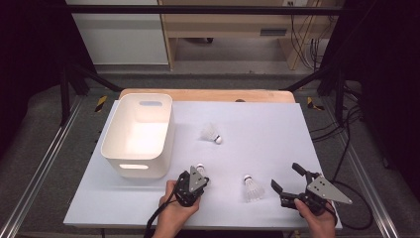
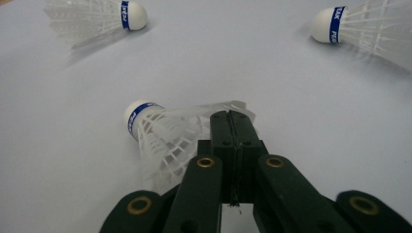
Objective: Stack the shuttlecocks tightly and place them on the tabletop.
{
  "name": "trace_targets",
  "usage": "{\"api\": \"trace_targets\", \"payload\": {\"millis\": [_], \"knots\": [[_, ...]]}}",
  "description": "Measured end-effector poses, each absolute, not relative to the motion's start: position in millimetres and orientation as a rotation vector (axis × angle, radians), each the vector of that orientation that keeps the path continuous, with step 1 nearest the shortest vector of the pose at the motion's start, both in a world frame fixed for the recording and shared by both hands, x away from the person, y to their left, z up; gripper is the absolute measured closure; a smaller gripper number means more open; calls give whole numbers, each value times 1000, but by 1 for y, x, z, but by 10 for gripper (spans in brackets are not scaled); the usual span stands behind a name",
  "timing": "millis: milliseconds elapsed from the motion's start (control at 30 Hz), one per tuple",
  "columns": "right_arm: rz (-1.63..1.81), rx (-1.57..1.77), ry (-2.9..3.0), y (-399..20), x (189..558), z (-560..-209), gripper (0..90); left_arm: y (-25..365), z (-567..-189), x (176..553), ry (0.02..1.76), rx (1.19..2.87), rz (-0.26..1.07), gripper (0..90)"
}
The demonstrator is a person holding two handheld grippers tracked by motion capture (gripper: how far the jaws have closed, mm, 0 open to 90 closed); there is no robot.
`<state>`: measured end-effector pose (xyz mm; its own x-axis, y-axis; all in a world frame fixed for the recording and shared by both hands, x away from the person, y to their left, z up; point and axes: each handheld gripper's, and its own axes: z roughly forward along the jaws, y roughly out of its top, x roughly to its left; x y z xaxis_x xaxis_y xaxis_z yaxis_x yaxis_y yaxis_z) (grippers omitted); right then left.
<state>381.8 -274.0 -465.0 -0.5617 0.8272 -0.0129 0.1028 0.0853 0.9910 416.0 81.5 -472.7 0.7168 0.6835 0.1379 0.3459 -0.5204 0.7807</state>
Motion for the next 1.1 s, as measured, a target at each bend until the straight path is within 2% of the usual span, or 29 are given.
{"api": "trace_targets", "payload": {"millis": [1100], "knots": [[1511, 927, 1787, -274, 382, -467, 75, 32, -466, 457, 816, 2113, 542, 900]]}}
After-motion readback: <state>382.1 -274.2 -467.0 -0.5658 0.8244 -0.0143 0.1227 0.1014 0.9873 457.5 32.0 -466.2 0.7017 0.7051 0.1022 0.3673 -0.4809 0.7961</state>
